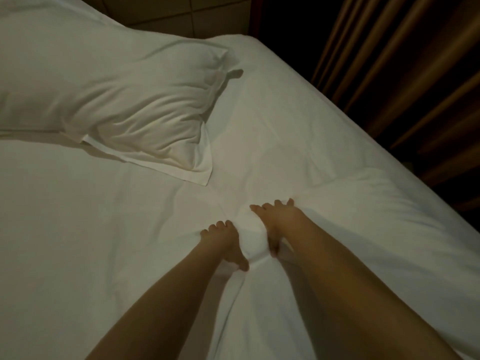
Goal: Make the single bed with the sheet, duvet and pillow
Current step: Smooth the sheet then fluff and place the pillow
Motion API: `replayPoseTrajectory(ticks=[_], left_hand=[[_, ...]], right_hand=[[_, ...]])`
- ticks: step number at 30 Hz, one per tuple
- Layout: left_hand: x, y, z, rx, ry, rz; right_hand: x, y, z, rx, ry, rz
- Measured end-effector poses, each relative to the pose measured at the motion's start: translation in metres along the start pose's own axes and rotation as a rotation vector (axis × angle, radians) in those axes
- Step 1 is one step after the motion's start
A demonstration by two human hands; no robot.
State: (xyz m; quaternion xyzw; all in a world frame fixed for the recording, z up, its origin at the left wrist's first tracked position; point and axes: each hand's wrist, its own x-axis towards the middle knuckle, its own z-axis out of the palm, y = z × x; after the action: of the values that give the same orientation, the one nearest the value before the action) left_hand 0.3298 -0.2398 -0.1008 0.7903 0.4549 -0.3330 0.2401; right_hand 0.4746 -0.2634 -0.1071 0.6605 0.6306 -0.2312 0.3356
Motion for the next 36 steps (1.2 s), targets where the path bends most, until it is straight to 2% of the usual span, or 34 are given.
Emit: replayPoseTrajectory(ticks=[2,6,11,17,24,30,36], left_hand=[[0.005,0.002,-0.003,0.018,-0.01,0.032],[-0.012,0.013,0.022,0.011,0.096,0.102],[-0.05,0.019,0.03,0.017,0.143,0.131],[-0.137,0.037,0.006,0.092,0.198,0.195],[-0.281,0.071,-0.01,0.103,0.351,0.322],[-0.413,0.105,0.035,0.081,0.462,0.382],[-0.506,0.118,0.102,0.048,0.573,0.408]], right_hand=[[0.01,0.002,0.0,0.018,-0.005,0.007],[0.006,-0.005,0.001,0.005,-0.054,-0.023],[-0.043,-0.009,0.006,0.119,-0.057,-0.076],[-0.145,-0.005,-0.014,0.165,0.019,-0.055],[-0.304,-0.002,-0.028,0.216,0.127,0.118],[-0.439,-0.027,0.013,0.163,0.161,0.247],[-0.531,-0.062,0.064,0.185,0.235,0.303]])
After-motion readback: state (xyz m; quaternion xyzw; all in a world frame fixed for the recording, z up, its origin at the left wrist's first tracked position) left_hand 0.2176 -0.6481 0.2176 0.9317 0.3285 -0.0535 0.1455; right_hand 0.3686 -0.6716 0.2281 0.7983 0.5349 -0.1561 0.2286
